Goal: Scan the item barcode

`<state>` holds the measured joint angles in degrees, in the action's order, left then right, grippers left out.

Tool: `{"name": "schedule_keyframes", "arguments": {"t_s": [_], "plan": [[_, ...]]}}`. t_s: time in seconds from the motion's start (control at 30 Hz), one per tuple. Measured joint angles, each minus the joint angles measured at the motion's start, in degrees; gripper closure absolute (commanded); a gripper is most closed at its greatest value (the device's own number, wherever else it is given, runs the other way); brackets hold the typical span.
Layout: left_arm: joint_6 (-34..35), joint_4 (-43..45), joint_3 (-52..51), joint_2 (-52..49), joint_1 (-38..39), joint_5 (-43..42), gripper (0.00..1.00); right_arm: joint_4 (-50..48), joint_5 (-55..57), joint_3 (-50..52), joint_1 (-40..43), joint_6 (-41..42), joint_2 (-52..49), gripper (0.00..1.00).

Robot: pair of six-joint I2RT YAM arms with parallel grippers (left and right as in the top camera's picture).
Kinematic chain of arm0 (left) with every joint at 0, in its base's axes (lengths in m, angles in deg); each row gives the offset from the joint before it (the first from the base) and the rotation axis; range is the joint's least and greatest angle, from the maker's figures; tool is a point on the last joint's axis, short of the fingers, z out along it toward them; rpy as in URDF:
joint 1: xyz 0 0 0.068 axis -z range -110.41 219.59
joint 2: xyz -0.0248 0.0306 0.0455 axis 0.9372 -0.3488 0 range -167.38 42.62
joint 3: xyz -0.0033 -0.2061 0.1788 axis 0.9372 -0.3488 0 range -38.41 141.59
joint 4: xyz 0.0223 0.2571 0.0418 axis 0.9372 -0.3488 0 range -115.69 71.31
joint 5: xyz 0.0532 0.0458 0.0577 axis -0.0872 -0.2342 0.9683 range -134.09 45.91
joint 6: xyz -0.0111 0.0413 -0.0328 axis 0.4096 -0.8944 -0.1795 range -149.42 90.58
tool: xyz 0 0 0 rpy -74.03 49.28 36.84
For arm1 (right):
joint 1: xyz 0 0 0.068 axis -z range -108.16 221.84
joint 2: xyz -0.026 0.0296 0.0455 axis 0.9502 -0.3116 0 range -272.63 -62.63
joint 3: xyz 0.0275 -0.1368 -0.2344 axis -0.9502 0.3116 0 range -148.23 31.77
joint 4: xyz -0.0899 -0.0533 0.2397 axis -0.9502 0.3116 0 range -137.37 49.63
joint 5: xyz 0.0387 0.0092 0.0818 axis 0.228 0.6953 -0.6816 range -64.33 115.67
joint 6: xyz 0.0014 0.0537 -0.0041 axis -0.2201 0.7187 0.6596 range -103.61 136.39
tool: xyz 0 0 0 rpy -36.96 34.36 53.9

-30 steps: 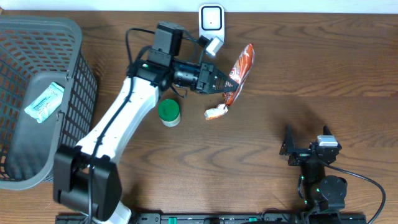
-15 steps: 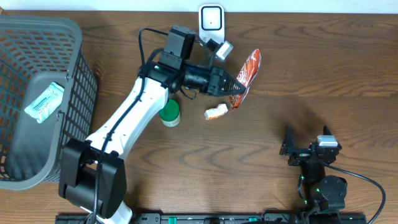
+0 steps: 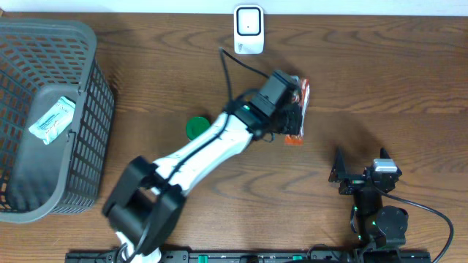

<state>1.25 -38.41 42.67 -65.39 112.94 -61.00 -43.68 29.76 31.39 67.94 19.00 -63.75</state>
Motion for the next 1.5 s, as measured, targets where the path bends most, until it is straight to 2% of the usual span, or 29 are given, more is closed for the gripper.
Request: {"name": "schedule_keyframes", "arguments": {"t_s": [0.1,0.27,0.3,0.43,0.5,0.63,0.77,0.83,0.9,1.0,1.17,1.33,1.5], "plan": [[0.63,-0.02,0.0,-4.94,1.18,5.66,0.93,0.0,0.0,0.0,0.0,0.0,0.0,0.01],[0.87,-0.79,-0.07,-11.74,0.81,10.08,0.91,0.0,0.02,0.0,0.0,0.0,0.0,0.01],[0.87,-0.9,-0.11,-12.24,0.79,10.38,0.83,0.0,0.02,0.0,0.0,0.0,0.0,0.01],[1.22,-0.76,-0.11,-11.89,0.92,11.34,0.37,0.0,0.0,0.0,0.0,0.0,0.0,0.01],[0.57,-1.07,-0.11,-11.17,0.92,11.5,0.23,0.0,0.02,0.0,0.0,0.0,0.0,0.01],[-1.4,-2.8,-0.11,-5.6,0.9,11.78,0.16,0.0,0.0,0.0,0.0,0.0,0.0,0.01],[-5.03,-7.26,-0.11,6.51,0.44,11.78,0.15,0.0,0.02,0.0,0.0,0.0,0.0,0.01],[-6.32,-9.05,-0.09,12.22,-0.52,12.11,0.11,0.0,0.0,0.0,0.0,0.0,0.0,0.01],[-7.87,-11.69,-0.09,20.15,-3.43,13.31,0.1,0.0,0.0,0.0,0.0,0.0,0.0,0.01],[-9.03,-13.92,-0.04,29.79,-11.67,16.0,0.09,-0.02,0.0,0.0,0.0,0.0,0.0,0.01],[-9.92,-14.56,0.04,40.98,-31.21,18.93,0.08,-0.02,-0.02,0.0,0.02,0.0,0.0,0.01],[-9.09,-15.96,0.07,42.6,-49.4,20.0,0.04,0.0,0.0,0.0,0.0,0.0,0.0,0.01],[-3.39,-19.1,0.04,37.0,-63.3,20.26,0.02,0.0,0.0,0.0,0.0,0.0,0.0,0.01]]}}
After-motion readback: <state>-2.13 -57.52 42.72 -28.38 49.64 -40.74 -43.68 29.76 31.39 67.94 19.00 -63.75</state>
